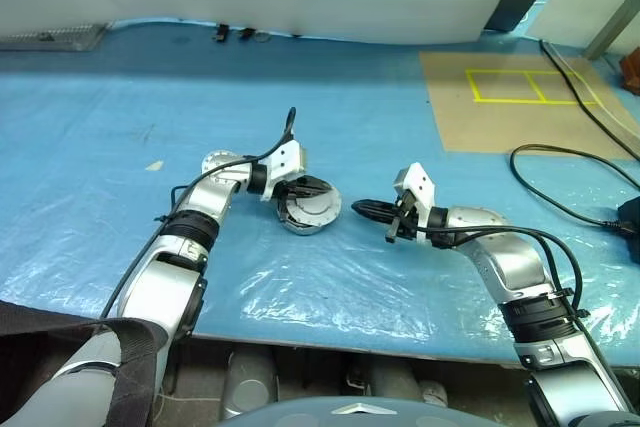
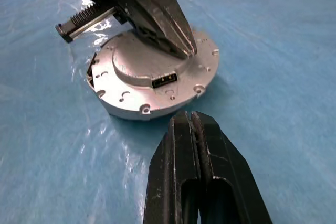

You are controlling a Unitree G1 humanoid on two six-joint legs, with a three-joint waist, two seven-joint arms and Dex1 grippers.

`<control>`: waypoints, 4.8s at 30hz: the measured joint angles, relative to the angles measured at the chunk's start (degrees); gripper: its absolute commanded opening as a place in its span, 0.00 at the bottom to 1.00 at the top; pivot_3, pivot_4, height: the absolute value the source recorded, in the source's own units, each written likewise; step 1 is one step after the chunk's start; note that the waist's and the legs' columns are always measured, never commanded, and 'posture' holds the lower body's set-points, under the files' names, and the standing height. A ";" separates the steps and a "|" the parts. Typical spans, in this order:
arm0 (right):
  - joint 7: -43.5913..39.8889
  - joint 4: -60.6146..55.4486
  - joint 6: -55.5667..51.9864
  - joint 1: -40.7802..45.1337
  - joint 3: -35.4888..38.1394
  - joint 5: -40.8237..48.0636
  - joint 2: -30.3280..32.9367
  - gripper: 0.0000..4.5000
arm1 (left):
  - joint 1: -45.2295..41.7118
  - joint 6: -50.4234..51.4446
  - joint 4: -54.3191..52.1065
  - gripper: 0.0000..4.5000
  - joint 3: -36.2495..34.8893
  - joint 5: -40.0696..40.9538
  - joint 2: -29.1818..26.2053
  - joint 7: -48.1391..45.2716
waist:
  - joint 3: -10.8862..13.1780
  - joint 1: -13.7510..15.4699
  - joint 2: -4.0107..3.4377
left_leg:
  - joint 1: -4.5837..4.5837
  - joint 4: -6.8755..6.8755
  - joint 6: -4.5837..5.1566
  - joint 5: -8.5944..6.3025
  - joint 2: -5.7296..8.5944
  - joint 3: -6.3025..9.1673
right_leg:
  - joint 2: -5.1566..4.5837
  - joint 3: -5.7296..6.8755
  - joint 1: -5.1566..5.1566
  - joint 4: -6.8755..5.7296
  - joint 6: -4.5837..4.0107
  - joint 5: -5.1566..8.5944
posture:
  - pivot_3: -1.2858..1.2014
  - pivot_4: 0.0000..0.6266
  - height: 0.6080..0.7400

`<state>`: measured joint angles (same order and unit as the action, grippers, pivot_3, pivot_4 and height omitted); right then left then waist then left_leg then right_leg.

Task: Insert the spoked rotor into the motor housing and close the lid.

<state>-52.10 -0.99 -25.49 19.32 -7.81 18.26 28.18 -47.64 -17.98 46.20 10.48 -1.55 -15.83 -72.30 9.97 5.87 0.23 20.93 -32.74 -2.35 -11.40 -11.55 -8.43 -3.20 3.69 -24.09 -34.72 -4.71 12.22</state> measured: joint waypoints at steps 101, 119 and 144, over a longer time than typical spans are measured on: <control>1.63 29.26 11.85 25.21 -15.40 -20.67 -19.93 0.66 | 48.25 19.01 -48.75 0.00 -17.57 20.79 -6.57 30.08 | -0.01 -3.41 -0.14 | -1.08 0.04 0.00 -0.24 -0.15 -0.30 | 0.11 -0.30 0.44 -0.17 -0.27 -0.06 | 0.52 0.24 1.00; 8.89 38.36 19.01 26.10 -13.85 -21.11 -22.25 0.66 | 43.59 18.59 -47.74 0.00 -14.35 20.43 -4.28 30.50 | -0.10 -3.36 -0.30 | -2.16 0.40 0.03 -0.27 0.02 -0.10 | 0.00 -0.38 1.34 -0.02 0.21 0.22 | 0.52 0.24 1.00; -0.40 24.57 7.20 22.37 -16.95 -20.37 -19.63 0.66 | 41.38 18.74 -46.25 0.00 -12.92 20.35 -5.38 30.72 | -1.13 -4.18 -0.34 | -1.87 0.65 -0.58 -0.78 -0.09 -0.23 | 0.13 -0.46 1.10 -0.16 -0.09 1.03 | 0.52 0.24 1.00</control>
<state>-52.51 23.58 -18.28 41.70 -24.76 -2.11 8.56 -6.26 0.76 -0.05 -2.44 18.80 -21.21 -41.58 8.84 1.70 -0.11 19.06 -32.09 -2.93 -12.18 -11.63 -8.66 -3.08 3.24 -22.99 -34.88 -4.79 13.24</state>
